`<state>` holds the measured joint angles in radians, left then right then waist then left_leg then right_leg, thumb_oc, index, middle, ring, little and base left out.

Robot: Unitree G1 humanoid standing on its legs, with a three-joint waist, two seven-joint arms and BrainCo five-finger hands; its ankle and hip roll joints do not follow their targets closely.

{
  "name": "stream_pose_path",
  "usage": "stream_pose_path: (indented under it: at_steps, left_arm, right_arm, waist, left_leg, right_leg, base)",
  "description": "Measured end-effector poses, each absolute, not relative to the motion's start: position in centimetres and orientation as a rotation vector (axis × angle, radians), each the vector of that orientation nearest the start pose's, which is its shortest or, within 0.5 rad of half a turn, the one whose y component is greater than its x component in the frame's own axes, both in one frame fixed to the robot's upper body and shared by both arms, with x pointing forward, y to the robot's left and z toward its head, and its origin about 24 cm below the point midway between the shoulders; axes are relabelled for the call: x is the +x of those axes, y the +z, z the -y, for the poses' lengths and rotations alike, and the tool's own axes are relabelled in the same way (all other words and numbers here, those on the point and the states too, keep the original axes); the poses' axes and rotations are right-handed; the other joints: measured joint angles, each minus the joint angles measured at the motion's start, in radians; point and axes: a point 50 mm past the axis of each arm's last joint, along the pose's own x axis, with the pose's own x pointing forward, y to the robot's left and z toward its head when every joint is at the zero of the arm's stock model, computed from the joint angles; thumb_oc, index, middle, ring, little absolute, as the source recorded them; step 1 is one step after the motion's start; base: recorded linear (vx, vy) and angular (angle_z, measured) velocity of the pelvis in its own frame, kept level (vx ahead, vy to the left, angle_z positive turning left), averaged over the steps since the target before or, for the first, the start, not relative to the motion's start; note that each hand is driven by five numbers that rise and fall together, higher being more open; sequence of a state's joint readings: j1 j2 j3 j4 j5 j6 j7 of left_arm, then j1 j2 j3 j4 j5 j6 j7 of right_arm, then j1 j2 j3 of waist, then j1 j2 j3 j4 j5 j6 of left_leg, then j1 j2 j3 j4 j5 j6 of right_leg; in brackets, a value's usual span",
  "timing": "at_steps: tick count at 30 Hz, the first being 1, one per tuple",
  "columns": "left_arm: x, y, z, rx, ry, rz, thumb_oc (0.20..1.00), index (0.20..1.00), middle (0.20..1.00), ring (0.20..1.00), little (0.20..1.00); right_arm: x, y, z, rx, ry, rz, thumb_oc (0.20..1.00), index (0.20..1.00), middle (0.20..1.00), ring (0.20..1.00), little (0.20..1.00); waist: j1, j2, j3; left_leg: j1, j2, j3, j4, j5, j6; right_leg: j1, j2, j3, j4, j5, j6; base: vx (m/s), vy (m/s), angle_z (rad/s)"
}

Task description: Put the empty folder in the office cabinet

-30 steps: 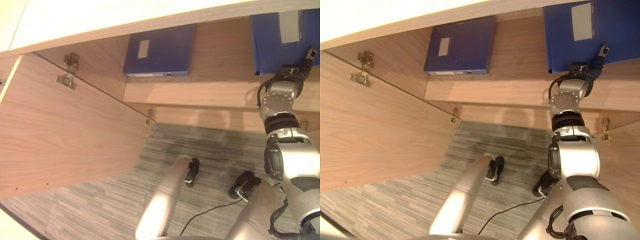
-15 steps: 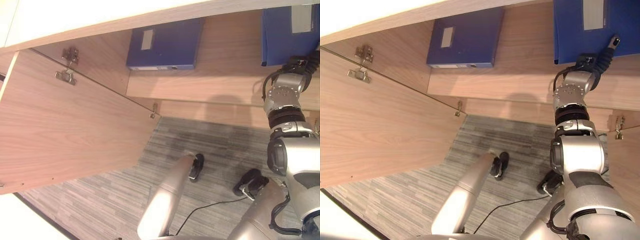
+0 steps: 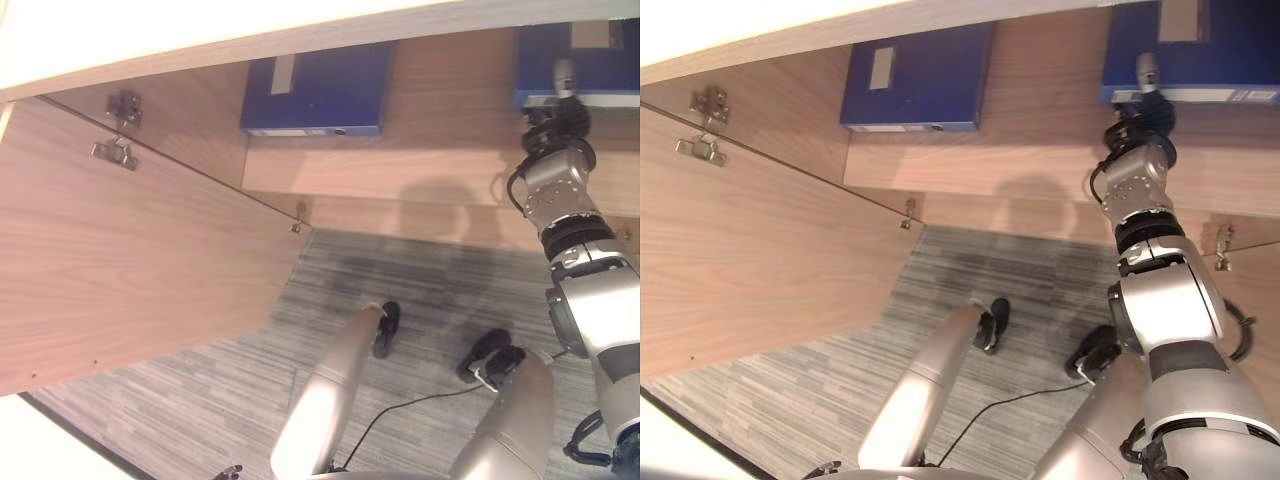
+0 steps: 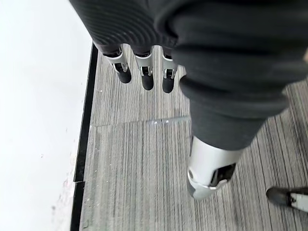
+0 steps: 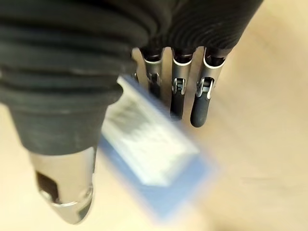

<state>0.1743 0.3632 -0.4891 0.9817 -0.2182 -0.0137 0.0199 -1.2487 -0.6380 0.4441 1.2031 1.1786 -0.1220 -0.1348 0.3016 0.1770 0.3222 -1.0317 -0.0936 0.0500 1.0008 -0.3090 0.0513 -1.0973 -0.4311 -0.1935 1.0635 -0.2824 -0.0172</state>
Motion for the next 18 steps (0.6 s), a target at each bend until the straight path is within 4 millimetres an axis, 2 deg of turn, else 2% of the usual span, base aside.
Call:
stream_pose_path:
  at_steps: [1, 3, 6, 7, 11, 12, 14, 15, 16, 17, 18]
  left_arm:
    - [6.0, -15.7, -22.8, 0.347, -0.134, -1.200, 1.000, 1.000, 1.000, 1.000, 1.000]
    - [7.2, -15.6, -22.7, 0.347, -0.146, -1.167, 1.000, 1.000, 1.000, 1.000, 1.000]
    - [8.4, -15.3, -22.8, 0.347, -0.144, -1.137, 1.000, 1.000, 1.000, 1.000, 1.000]
    - [8.9, -15.2, -22.8, 0.345, -0.141, -1.124, 1.000, 1.000, 1.000, 1.000, 1.000]
    - [10.5, -14.8, -22.8, 0.345, -0.143, -1.079, 1.000, 1.000, 1.000, 1.000, 1.000]
    - [11.1, -14.7, -22.8, 0.350, -0.142, -1.067, 1.000, 1.000, 1.000, 1.000, 1.000]
    - [14.4, -13.7, -23.1, 0.375, -0.109, -0.989, 1.000, 1.000, 1.000, 1.000, 1.000]
    - [15.1, -13.4, -23.3, 0.373, -0.092, -0.973, 1.000, 1.000, 1.000, 1.000, 1.000]
    - [15.7, -13.2, -23.4, 0.370, -0.080, -0.954, 1.000, 1.000, 1.000, 1.000, 1.000]
    - [16.1, -13.0, -23.4, 0.372, -0.077, -0.942, 1.000, 1.000, 1.000, 1.000, 1.000]
    - [16.4, -12.9, -23.8, 0.376, -0.055, -0.937, 1.000, 1.000, 1.000, 1.000, 1.000]
  right_arm:
    - [41.1, 24.0, 26.8, 0.330, -0.301, 0.170, 1.000, 1.000, 1.000, 1.000, 1.000]
    - [41.6, 24.0, 25.2, 0.105, -0.217, 0.102, 1.000, 1.000, 1.000, 1.000, 1.000]
    - [41.7, 24.1, 24.9, -0.061, -0.177, 0.071, 1.000, 1.000, 1.000, 1.000, 1.000]
    - [41.9, 24.5, 24.3, -0.210, -0.148, 0.053, 1.000, 1.000, 1.000, 1.000, 1.000]
    - [42.2, 25.8, 22.9, -0.620, -0.109, 0.039, 1.000, 1.000, 1.000, 1.000, 1.000]
    - [42.3, 26.2, 22.1, -0.757, -0.089, 0.047, 1.000, 1.000, 1.000, 1.000, 1.000]
    - [42.6, 26.6, 19.5, -1.113, -0.027, 0.082, 1.000, 1.000, 1.000, 1.000, 1.000]
    - [42.6, 26.3, 18.4, -1.186, 0.010, 0.091, 1.000, 1.000, 1.000, 1.000, 1.000]
    - [42.6, 26.1, 18.0, -1.216, 0.025, 0.093, 1.000, 1.000, 1.000, 1.000, 1.000]
    - [42.6, 26.0, 17.9, -1.245, 0.034, 0.089, 1.000, 1.000, 1.000, 1.000, 1.000]
    - [42.6, 25.6, 17.0, -1.347, 0.075, 0.087, 1.000, 1.000, 1.000, 1.000, 1.000]
  waist:
    - [-0.004, -0.003, 0.002]
    - [-0.029, -0.022, 0.016]
    - [-0.045, -0.029, 0.031]
    - [-0.058, -0.041, 0.041]
    - [-0.092, -0.057, 0.078]
    - [-0.101, -0.063, 0.082]
    - [-0.122, -0.097, 0.116]
    - [-0.133, -0.105, 0.120]
    - [-0.136, -0.110, 0.123]
    - [-0.142, -0.112, 0.124]
    - [-0.156, -0.115, 0.126]
  left_leg:
    - [0.007, 0.001, -0.001, -0.014, 0.006, 0.001]
    - [0.037, 0.011, 0.004, -0.093, 0.045, -0.001]
    - [0.067, 0.014, 0.003, -0.157, 0.078, -0.002]
    - [0.085, 0.017, 0.007, -0.212, 0.105, -0.003]
    - [0.141, 0.021, 0.014, -0.330, 0.161, -0.005]
    - [0.153, 0.027, 0.012, -0.372, 0.183, -0.007]
    - [0.231, 0.050, 0.019, -0.538, 0.262, -0.018]
    - [0.262, 0.052, 0.018, -0.595, 0.290, -0.019]
    - [0.286, 0.053, 0.022, -0.625, 0.305, -0.021]
    - [0.296, 0.054, 0.025, -0.640, 0.309, -0.021]
    - [0.324, 0.056, 0.027, -0.687, 0.325, -0.025]
  right_leg:
    - [0.008, 0.003, -0.003, -0.016, 0.007, 0.001]
    - [0.036, 0.015, -0.027, -0.098, 0.049, 0.000]
    - [0.071, 0.029, -0.040, -0.165, 0.082, 0.004]
    - [0.086, 0.042, -0.045, -0.222, 0.111, 0.009]
    - [0.140, 0.055, -0.069, -0.337, 0.171, 0.018]
    - [0.156, 0.070, -0.081, -0.387, 0.194, 0.021]
    - [0.242, 0.112, -0.129, -0.576, 0.291, 0.026]
    - [0.276, 0.122, -0.148, -0.630, 0.316, 0.029]
    - [0.294, 0.126, -0.154, -0.662, 0.333, 0.040]
    - [0.303, 0.131, -0.154, -0.678, 0.340, 0.031]
    - [0.331, 0.147, -0.157, -0.736, 0.368, 0.031]
  base:
    - [-0.06, 0.008, -0.08]
    - [-0.06, 0.005, -0.14]
    - [-0.08, -0.002, -0.09]
    - [-0.09, 0.001, -0.11]
    - [-0.07, -0.020, -0.10]
    - [-0.06, -0.041, -0.22]
    - [-0.04, -0.032, -0.29]
    - [-0.03, -0.024, -0.19]
    - [-0.02, -0.018, -0.12]
    - [-0.03, -0.027, -0.15]
    - [-0.02, -0.022, -0.14]
